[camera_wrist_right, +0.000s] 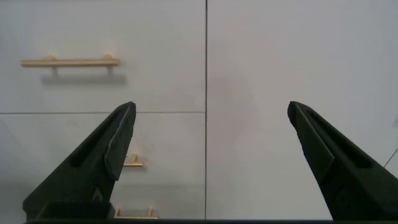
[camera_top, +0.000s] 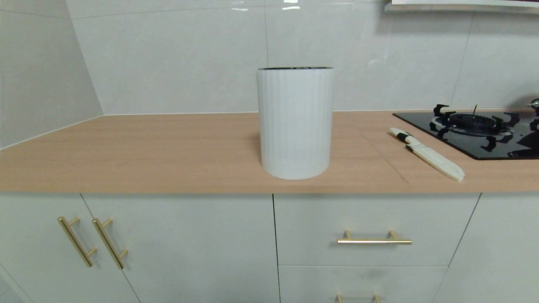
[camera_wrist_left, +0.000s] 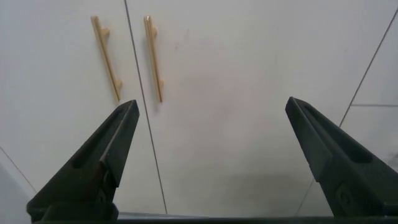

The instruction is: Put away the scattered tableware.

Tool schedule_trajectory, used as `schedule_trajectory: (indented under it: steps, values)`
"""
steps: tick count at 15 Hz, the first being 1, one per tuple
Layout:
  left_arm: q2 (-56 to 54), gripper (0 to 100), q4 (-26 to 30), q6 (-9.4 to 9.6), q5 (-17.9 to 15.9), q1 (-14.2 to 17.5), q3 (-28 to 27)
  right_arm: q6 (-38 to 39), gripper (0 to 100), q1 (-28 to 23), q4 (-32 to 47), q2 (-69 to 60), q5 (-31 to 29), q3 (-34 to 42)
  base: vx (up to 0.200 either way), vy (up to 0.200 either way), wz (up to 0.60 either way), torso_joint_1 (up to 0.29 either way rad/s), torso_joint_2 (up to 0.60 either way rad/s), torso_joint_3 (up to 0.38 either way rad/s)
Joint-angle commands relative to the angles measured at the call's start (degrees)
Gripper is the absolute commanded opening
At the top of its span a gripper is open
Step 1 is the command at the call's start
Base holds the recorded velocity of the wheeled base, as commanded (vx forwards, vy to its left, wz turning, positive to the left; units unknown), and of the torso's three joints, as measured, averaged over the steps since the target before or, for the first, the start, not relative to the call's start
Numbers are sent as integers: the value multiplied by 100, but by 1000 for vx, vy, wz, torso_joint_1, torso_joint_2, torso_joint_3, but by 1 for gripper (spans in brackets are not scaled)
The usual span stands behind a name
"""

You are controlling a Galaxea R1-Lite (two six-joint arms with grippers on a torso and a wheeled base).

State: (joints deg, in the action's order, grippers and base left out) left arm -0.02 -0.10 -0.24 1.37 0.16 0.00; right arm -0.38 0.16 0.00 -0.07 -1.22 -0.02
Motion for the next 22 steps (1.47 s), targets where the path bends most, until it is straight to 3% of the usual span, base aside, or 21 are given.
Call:
schedule_trajectory:
  steps: [1, 22]
  values:
    - [2, 100, 1, -2, 4, 2, 0, 3, 100, 2, 0, 7, -1, -6, 0, 0, 0, 173, -530, -295]
    - [2, 100, 1, -2, 4, 2, 0, 3, 100, 2, 0, 7, -1, 2, 0, 0, 0, 211, -501, -284]
